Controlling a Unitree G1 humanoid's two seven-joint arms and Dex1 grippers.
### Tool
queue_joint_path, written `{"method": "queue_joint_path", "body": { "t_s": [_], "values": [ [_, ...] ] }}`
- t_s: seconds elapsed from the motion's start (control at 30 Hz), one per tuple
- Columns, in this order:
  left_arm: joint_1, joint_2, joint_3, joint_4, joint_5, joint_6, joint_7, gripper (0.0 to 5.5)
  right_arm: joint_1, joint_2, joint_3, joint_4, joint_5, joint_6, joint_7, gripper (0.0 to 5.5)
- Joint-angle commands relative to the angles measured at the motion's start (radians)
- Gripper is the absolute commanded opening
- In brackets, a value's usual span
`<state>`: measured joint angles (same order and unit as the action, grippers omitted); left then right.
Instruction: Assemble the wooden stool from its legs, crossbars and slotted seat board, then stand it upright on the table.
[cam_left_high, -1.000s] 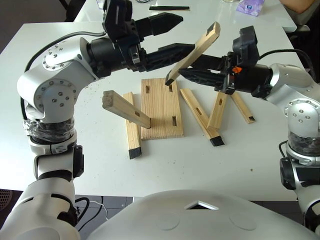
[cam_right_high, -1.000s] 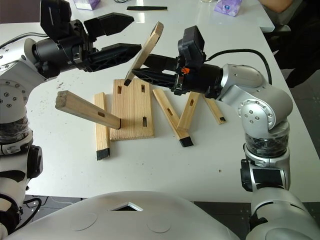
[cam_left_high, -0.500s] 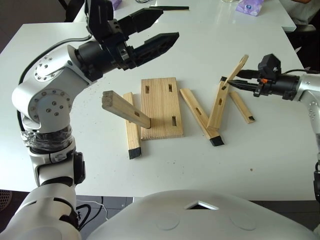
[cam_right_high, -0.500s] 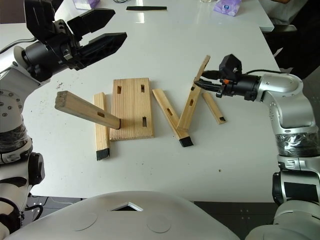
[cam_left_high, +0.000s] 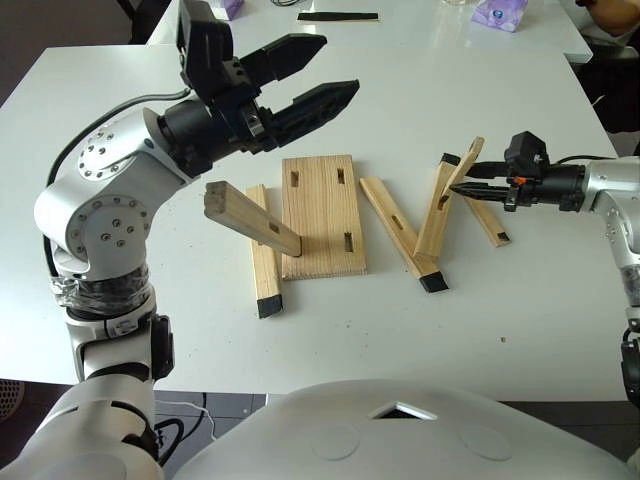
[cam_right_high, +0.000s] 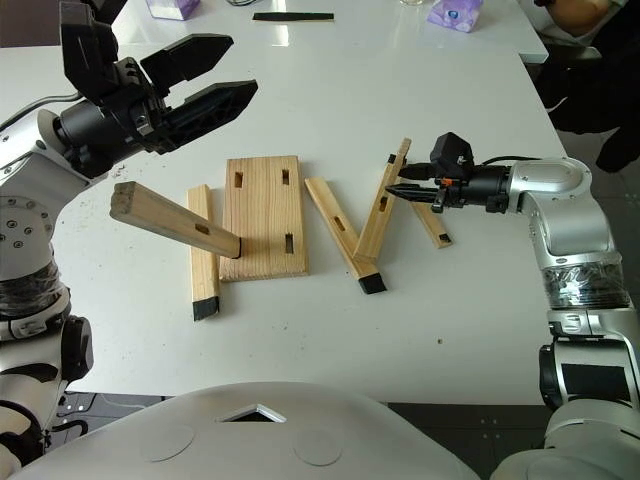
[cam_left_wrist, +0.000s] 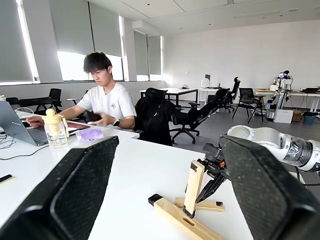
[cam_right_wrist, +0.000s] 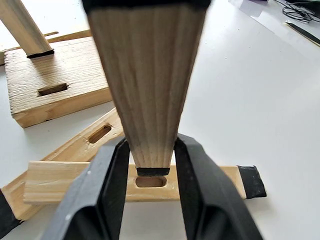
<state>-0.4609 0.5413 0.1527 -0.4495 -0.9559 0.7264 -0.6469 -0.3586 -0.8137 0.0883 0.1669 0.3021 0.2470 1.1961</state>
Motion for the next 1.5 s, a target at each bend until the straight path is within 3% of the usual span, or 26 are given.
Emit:
{"method": "queue_joint_path", "body": {
  "t_s": [0.03, 0.83, 1.23, 1.5],
  "values": [
    [-0.004, 0.003, 0.005, -0.003, -0.003, -0.002, 0.002, 3.77, 0.010, 0.021, 0.013, 0.027, -0.037, -0.038, -0.005, 1.30],
    [-0.026, 0.014, -0.002, 0.020, -0.006, 0.013, -0.004, 3.77, 0.051, 0.096, 0.002, 0.200, -0.056, -0.080, 0.000, 1.30],
    [-0.028, 0.018, -0.006, 0.027, -0.002, 0.015, -0.013, 3.77, 0.057, 0.117, -0.032, 0.428, -0.063, -0.137, -0.012, 1.30],
    [-0.040, 0.020, -0.008, 0.035, -0.001, 0.019, -0.014, 3.77, 0.078, 0.128, 0.000, 0.297, -0.038, -0.102, 0.003, 1.30]
  ]
}}
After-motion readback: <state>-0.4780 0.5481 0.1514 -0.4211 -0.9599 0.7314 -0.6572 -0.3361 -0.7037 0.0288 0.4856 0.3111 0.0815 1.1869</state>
